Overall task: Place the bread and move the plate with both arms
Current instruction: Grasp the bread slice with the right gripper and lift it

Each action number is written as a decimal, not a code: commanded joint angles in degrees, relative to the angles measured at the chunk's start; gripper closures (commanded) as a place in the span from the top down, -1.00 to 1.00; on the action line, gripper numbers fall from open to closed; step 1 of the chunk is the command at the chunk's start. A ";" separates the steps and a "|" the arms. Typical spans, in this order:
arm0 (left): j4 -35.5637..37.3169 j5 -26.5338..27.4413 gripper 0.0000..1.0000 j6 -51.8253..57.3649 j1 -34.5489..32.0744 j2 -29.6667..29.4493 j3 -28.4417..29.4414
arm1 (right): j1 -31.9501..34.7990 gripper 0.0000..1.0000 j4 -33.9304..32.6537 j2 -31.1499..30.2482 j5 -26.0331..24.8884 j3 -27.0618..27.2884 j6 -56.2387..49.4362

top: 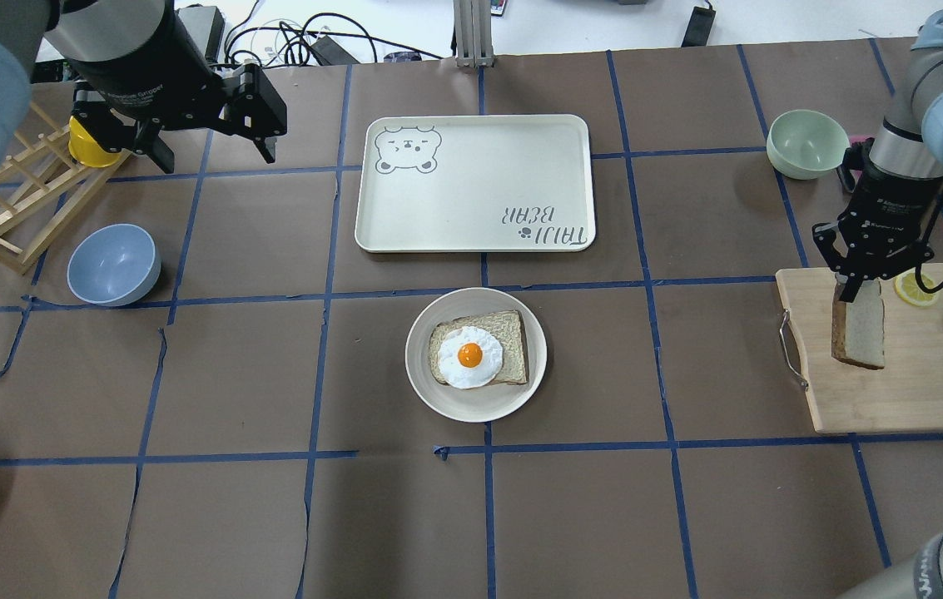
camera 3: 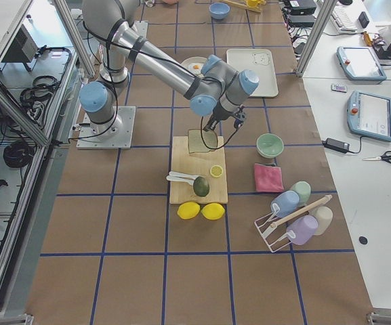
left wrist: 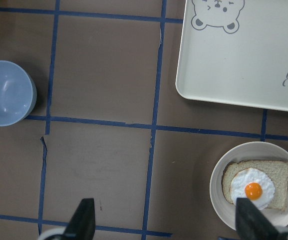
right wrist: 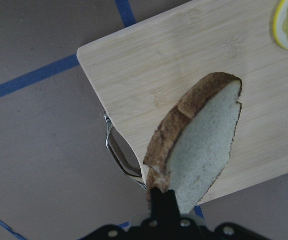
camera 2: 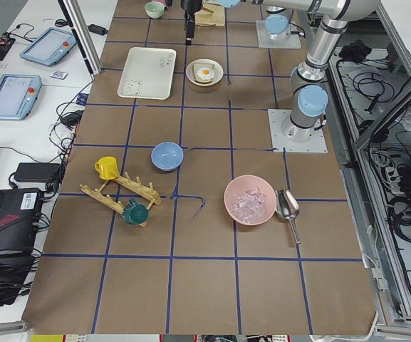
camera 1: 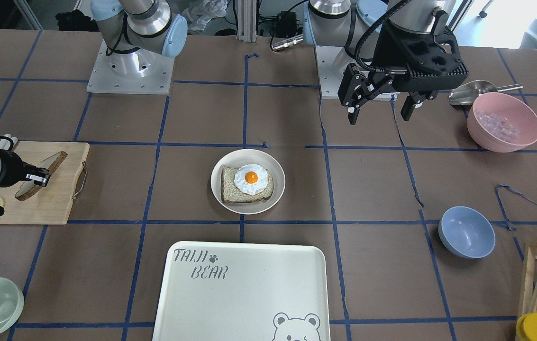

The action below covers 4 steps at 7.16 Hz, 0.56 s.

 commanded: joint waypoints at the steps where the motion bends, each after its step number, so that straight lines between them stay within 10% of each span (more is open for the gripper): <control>1: 0.00 0.04 1.00 0.00 0.00 0.00 0.00 | 3.54 -1.00 7.56 -1.73 0.30 -4.51 3.58; 4: 0.00 -0.14 1.00 0.00 -0.09 -0.09 -0.09 | 9.34 -1.00 14.08 -3.05 3.45 -8.13 13.31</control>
